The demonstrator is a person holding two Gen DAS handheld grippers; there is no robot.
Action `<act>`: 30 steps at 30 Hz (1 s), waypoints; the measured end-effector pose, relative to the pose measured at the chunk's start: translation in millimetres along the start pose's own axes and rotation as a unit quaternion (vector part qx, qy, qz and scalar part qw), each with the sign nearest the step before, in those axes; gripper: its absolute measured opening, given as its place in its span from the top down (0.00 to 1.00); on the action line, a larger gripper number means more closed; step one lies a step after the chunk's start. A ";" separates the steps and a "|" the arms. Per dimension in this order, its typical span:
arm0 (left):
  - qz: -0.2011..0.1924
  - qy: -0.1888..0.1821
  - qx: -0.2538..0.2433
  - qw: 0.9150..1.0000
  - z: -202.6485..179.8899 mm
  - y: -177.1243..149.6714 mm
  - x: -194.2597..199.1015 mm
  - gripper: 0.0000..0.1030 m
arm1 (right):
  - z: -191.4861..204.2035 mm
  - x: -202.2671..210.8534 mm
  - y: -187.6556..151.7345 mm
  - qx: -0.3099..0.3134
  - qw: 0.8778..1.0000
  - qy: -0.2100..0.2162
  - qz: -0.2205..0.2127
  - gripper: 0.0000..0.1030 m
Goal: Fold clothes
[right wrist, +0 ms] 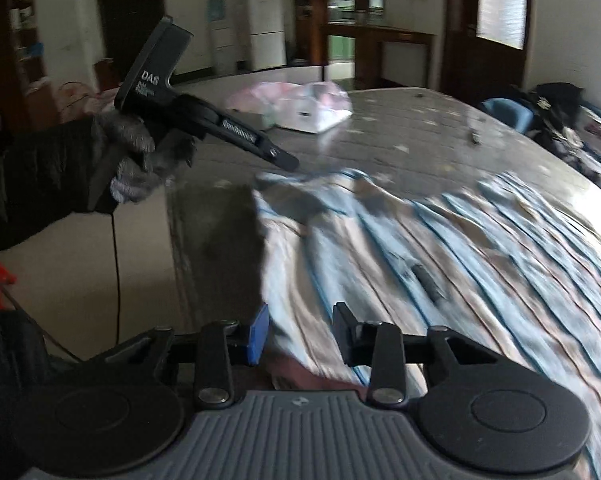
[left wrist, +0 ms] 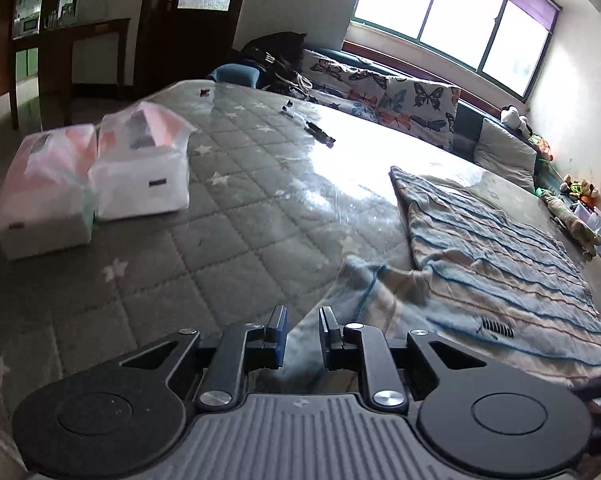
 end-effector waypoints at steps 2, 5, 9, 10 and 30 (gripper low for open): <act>-0.001 -0.002 0.002 1.000 3.3 -2.2 2.2 0.81 | 4.1 -11.6 10.7 0.006 1.000 0.011 0.002 0.69; -0.006 -0.005 0.005 1.000 8.8 -2.9 6.2 0.81 | 7.1 -28.2 25.8 0.000 0.999 0.033 0.003 0.73; -0.010 -0.006 0.011 1.000 16.8 -3.5 10.7 0.81 | 5.4 -47.0 39.7 -0.021 0.999 0.049 -0.004 0.75; -0.010 -0.006 0.011 1.000 17.6 -4.2 11.2 0.81 | 3.6 -51.6 42.8 -0.027 0.998 0.051 -0.005 0.75; -0.026 -0.037 -0.007 0.999 -9.7 31.9 -16.5 0.71 | 10.0 -87.1 42.8 -0.008 1.000 0.022 -0.008 0.95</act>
Point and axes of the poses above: each gripper's, at about its wrist camera, not at the fingertips, and x roughly against the way its jaws point, z to its left, y to its top, the point moved 6 cm from there along -x, roughly the way its jaws point, and after that the axes turned 3 degrees about -x, right-handed, at the moved point
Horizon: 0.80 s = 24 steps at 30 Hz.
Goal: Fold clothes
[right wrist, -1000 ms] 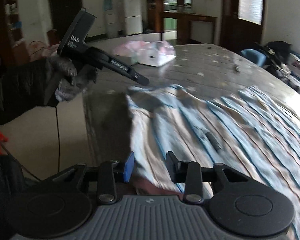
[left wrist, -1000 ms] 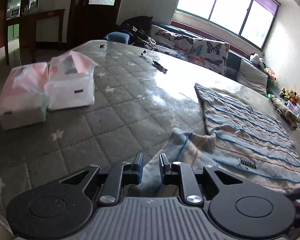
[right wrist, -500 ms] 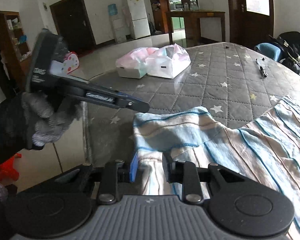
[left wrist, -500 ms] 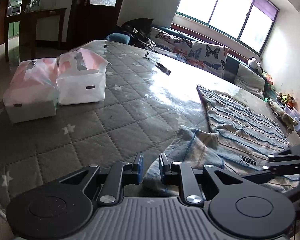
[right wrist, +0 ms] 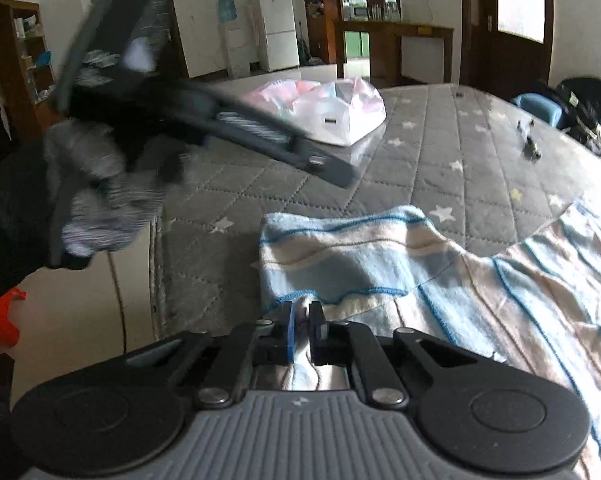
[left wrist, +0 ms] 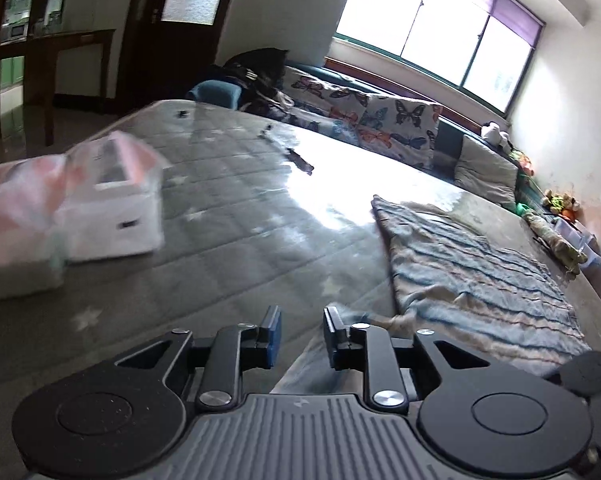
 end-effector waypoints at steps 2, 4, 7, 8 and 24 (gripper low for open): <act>0.007 -0.008 -0.012 1.000 -9.7 4.3 -11.8 0.68 | 3.0 7.2 2.1 0.008 1.000 -0.003 -0.012 0.95; 0.015 -0.016 -0.026 0.999 -19.8 6.6 -24.2 0.68 | 6.0 13.3 3.5 0.014 1.000 -0.002 -0.019 0.95; 0.032 -0.010 -0.048 0.998 -29.1 4.8 -41.3 0.70 | 9.1 19.4 3.2 0.019 0.999 -0.001 -0.025 0.95; 0.037 -0.004 -0.054 0.998 -30.0 3.1 -45.5 0.72 | 9.0 22.5 4.0 0.018 0.999 -0.003 -0.032 0.95; 0.026 0.030 -0.100 0.994 -34.2 -0.3 -48.6 0.86 | 22.2 10.6 -19.5 0.030 0.999 0.014 0.008 0.90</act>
Point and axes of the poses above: each gripper's, at about its wrist camera, not at the fingertips, and x roughly against the way its jaws point, z to its left, y to its top, the point moved 6 cm from there along -x, roughly the way its jaws point, and after that the axes turned 3 degrees about -x, right-handed, at the moved point
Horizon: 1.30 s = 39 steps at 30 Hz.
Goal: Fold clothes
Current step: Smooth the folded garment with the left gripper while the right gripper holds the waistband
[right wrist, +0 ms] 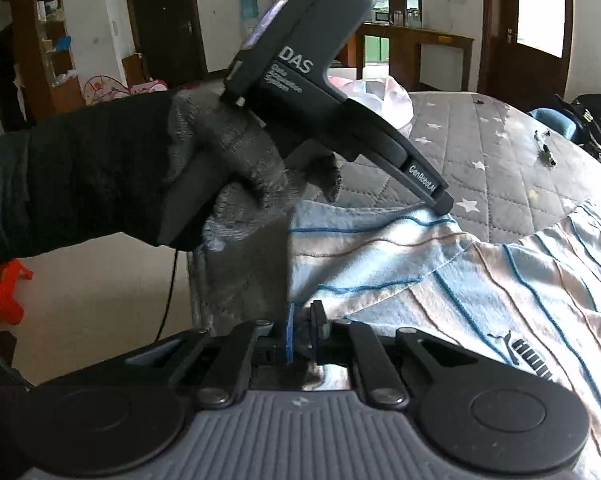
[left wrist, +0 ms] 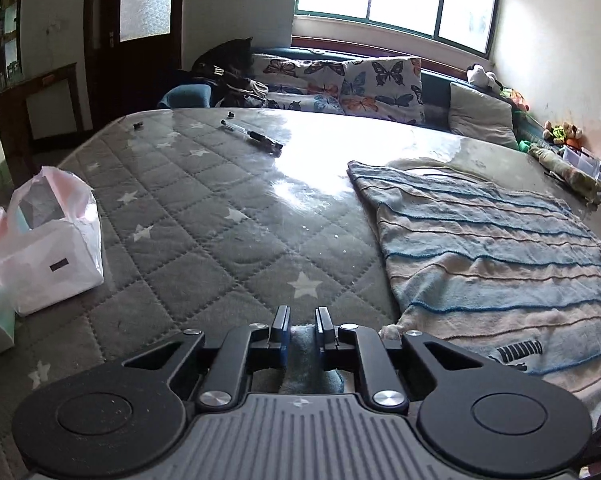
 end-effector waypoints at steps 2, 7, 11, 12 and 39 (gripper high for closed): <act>-0.001 0.005 0.001 1.000 1.8 -1.1 0.2 0.83 | -0.3 5.6 -0.1 -0.004 1.000 0.000 -0.003 0.87; -0.008 0.019 0.019 1.000 7.3 -1.3 12.4 0.80 | -14.7 35.9 -1.0 -0.037 0.999 -0.011 -0.020 0.86; -0.030 0.005 0.009 1.000 -3.4 -1.6 40.2 0.81 | -31.6 55.4 -13.8 -0.058 0.998 -0.040 -0.003 0.86; -0.033 -0.005 0.003 0.999 -9.7 -3.7 46.7 0.81 | -35.5 60.4 -18.1 -0.060 0.997 -0.048 0.003 0.86; 0.016 -0.050 -0.042 0.998 -48.2 -48.2 47.0 0.80 | -10.2 79.8 -65.2 0.053 0.996 -0.069 0.028 0.98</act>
Point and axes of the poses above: each gripper's, at about its wrist camera, not at the fingertips, and x roughly against the way its jaws point, z to its left, y to its top, the point moved 6 cm from there along -x, roughly the way its jaws point, and after that the axes turned 3 degrees about -x, right-handed, at the moved point
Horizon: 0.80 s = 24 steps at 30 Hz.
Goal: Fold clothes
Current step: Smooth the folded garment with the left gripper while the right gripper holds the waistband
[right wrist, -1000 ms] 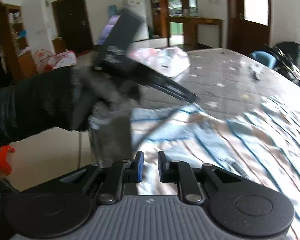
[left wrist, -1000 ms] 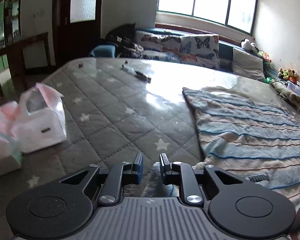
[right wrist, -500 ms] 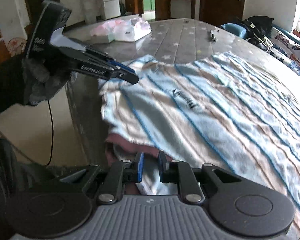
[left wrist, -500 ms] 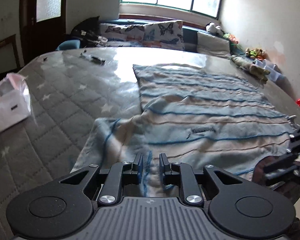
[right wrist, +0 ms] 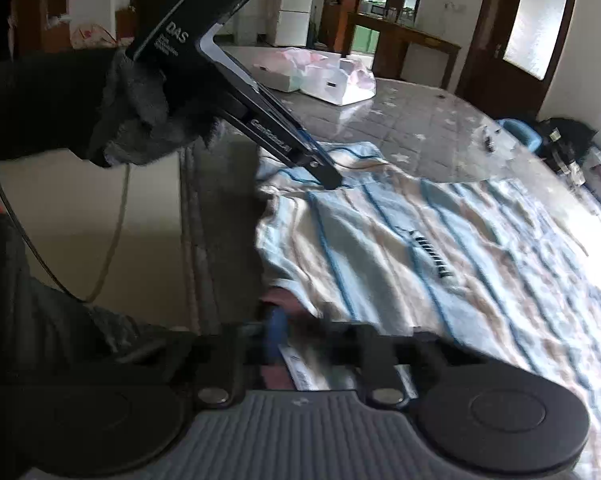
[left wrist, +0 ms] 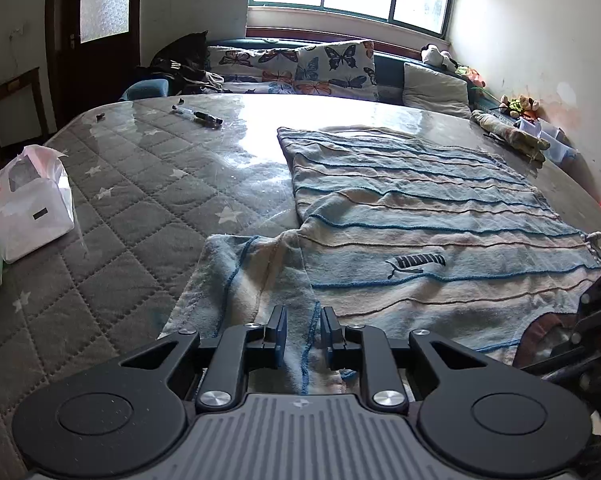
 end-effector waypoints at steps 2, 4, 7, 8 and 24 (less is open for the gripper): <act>-0.001 0.003 -0.004 1.000 1.4 -1.7 -1.6 0.80 | -0.6 5.2 1.5 -0.003 1.000 0.007 -0.007 0.99; -0.004 0.008 -0.006 1.000 4.2 -2.8 -3.1 0.80 | -1.0 13.0 2.5 -0.012 1.000 0.023 -0.010 0.99; -0.009 0.012 -0.008 1.000 7.3 -2.4 -4.9 0.80 | -1.1 15.4 -2.2 -0.021 0.999 0.036 -0.004 0.99; -0.010 0.013 -0.010 1.000 7.4 -1.8 -5.1 0.80 | -0.4 12.3 -5.5 -0.022 0.999 0.038 0.003 0.99; -0.040 0.002 -0.088 0.995 -22.6 -0.3 22.3 0.79 | -44.9 46.2 -19.2 -0.108 0.993 -0.040 -0.006 0.95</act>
Point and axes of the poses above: each gripper's, at about its wrist camera, not at the fingertips, and x roughly against the way its jaws point, z to its left, y to its top, the point moved 6 cm from there along -x, roughly the way its jaws point, and after that the axes turned 3 degrees about -x, right-handed, at the moved point
